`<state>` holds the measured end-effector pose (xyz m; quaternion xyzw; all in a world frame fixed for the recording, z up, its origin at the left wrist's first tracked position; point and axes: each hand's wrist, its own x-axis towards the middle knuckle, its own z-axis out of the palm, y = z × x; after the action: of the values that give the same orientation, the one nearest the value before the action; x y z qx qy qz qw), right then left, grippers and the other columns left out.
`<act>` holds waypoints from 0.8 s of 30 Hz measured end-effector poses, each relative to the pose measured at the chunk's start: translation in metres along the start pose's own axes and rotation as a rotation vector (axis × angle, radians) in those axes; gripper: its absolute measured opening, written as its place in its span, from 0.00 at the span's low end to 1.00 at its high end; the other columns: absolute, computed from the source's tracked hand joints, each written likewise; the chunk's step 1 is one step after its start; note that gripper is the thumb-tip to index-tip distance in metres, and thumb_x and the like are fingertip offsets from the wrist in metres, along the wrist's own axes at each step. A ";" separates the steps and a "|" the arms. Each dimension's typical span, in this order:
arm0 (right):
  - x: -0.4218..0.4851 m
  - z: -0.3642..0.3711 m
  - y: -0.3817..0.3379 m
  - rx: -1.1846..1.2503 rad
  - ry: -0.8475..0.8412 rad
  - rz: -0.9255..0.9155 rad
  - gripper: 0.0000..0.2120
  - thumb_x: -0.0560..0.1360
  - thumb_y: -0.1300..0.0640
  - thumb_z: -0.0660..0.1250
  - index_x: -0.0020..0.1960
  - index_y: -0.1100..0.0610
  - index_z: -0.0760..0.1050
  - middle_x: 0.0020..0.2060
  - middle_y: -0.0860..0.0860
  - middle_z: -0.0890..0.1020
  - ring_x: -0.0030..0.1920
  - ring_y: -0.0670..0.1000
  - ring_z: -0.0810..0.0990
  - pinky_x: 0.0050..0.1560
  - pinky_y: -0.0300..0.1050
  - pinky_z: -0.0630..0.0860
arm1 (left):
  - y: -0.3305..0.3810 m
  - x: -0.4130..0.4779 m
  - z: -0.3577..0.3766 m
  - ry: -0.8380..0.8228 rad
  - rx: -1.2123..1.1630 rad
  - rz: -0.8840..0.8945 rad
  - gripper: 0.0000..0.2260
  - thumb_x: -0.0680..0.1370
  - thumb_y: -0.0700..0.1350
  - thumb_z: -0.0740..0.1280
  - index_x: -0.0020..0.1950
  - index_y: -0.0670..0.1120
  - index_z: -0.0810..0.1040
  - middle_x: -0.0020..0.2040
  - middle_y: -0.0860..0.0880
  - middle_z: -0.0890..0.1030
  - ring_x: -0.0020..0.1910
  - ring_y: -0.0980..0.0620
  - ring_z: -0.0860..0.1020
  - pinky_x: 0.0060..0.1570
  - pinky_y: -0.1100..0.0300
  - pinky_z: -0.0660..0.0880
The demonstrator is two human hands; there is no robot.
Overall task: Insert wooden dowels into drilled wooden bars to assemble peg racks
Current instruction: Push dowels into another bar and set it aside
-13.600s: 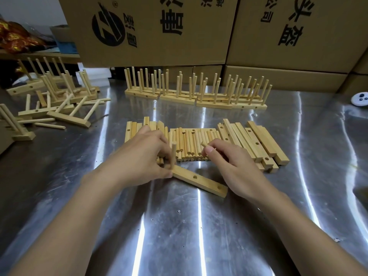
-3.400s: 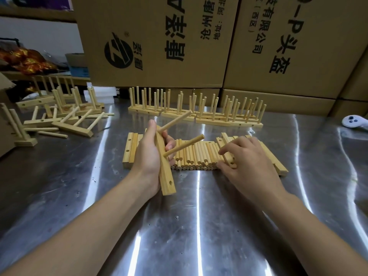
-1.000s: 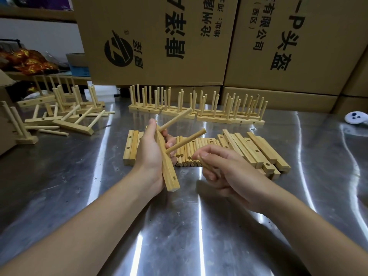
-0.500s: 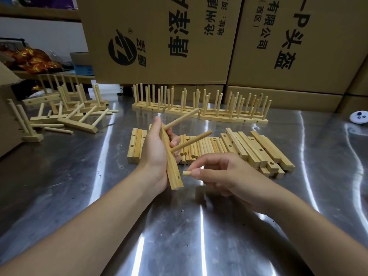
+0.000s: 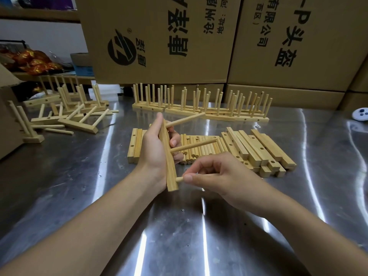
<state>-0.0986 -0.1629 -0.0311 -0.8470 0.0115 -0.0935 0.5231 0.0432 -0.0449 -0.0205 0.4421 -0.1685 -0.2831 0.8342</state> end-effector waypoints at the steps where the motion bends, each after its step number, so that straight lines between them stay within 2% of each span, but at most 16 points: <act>1: 0.000 0.000 0.000 -0.010 0.002 -0.002 0.08 0.79 0.45 0.74 0.48 0.48 0.87 0.34 0.55 0.77 0.35 0.55 0.71 0.38 0.53 0.67 | 0.000 -0.001 0.001 -0.013 0.015 0.007 0.21 0.85 0.62 0.60 0.39 0.49 0.73 0.31 0.50 0.67 0.28 0.54 0.63 0.29 0.60 0.61; 2: 0.000 0.000 0.000 -0.028 0.004 -0.004 0.09 0.79 0.43 0.74 0.48 0.48 0.86 0.34 0.56 0.77 0.35 0.55 0.71 0.38 0.53 0.67 | -0.001 -0.002 0.002 -0.026 0.033 0.017 0.21 0.85 0.62 0.60 0.40 0.49 0.73 0.31 0.50 0.67 0.29 0.54 0.63 0.29 0.60 0.60; 6: -0.001 0.003 0.001 -0.071 0.003 0.019 0.13 0.79 0.39 0.72 0.45 0.48 0.86 0.30 0.49 0.74 0.32 0.54 0.69 0.36 0.53 0.65 | -0.002 -0.007 0.005 -0.051 0.097 0.078 0.20 0.86 0.60 0.58 0.41 0.49 0.72 0.31 0.51 0.66 0.29 0.54 0.64 0.29 0.60 0.61; 11: -0.001 0.001 0.000 0.023 -0.010 0.067 0.17 0.81 0.44 0.72 0.45 0.57 0.85 0.27 0.47 0.71 0.29 0.51 0.64 0.30 0.42 0.62 | -0.003 -0.009 0.008 -0.080 0.094 0.114 0.19 0.87 0.60 0.58 0.42 0.50 0.72 0.30 0.51 0.66 0.28 0.54 0.64 0.28 0.60 0.62; 15: -0.001 0.008 -0.006 0.048 0.048 0.036 0.13 0.81 0.48 0.73 0.45 0.56 0.86 0.28 0.51 0.69 0.30 0.52 0.63 0.30 0.42 0.60 | 0.003 -0.004 0.005 -0.098 0.033 0.024 0.21 0.84 0.61 0.62 0.38 0.50 0.75 0.31 0.51 0.67 0.29 0.54 0.65 0.28 0.61 0.63; 17: -0.002 0.007 -0.011 0.093 0.081 0.012 0.12 0.80 0.48 0.74 0.47 0.56 0.86 0.28 0.50 0.69 0.28 0.48 0.62 0.30 0.39 0.60 | 0.006 -0.002 0.003 -0.137 -0.049 -0.044 0.21 0.82 0.62 0.65 0.38 0.48 0.78 0.32 0.50 0.70 0.29 0.53 0.66 0.29 0.61 0.66; 19: -0.002 0.003 -0.015 0.131 0.097 -0.005 0.12 0.79 0.47 0.74 0.47 0.56 0.86 0.28 0.48 0.70 0.27 0.45 0.62 0.29 0.35 0.61 | 0.007 -0.002 0.001 -0.181 -0.013 -0.061 0.20 0.81 0.63 0.66 0.42 0.47 0.81 0.35 0.50 0.73 0.31 0.53 0.70 0.30 0.60 0.70; 22: -0.003 0.000 -0.018 0.092 0.115 -0.041 0.10 0.79 0.48 0.75 0.46 0.54 0.86 0.28 0.48 0.72 0.28 0.44 0.66 0.31 0.34 0.63 | 0.004 -0.003 0.002 -0.172 0.117 -0.068 0.21 0.82 0.64 0.65 0.42 0.49 0.82 0.36 0.51 0.76 0.32 0.54 0.73 0.32 0.62 0.72; 24: -0.003 0.000 -0.016 -0.095 0.159 -0.100 0.10 0.79 0.44 0.74 0.45 0.50 0.86 0.30 0.50 0.78 0.30 0.47 0.72 0.35 0.40 0.68 | 0.002 -0.003 0.002 -0.119 0.186 -0.061 0.22 0.83 0.65 0.63 0.41 0.50 0.81 0.35 0.51 0.75 0.32 0.54 0.73 0.32 0.62 0.72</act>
<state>-0.1028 -0.1552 -0.0170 -0.8604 0.0149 -0.1857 0.4744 0.0401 -0.0433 -0.0173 0.5050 -0.2300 -0.3173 0.7690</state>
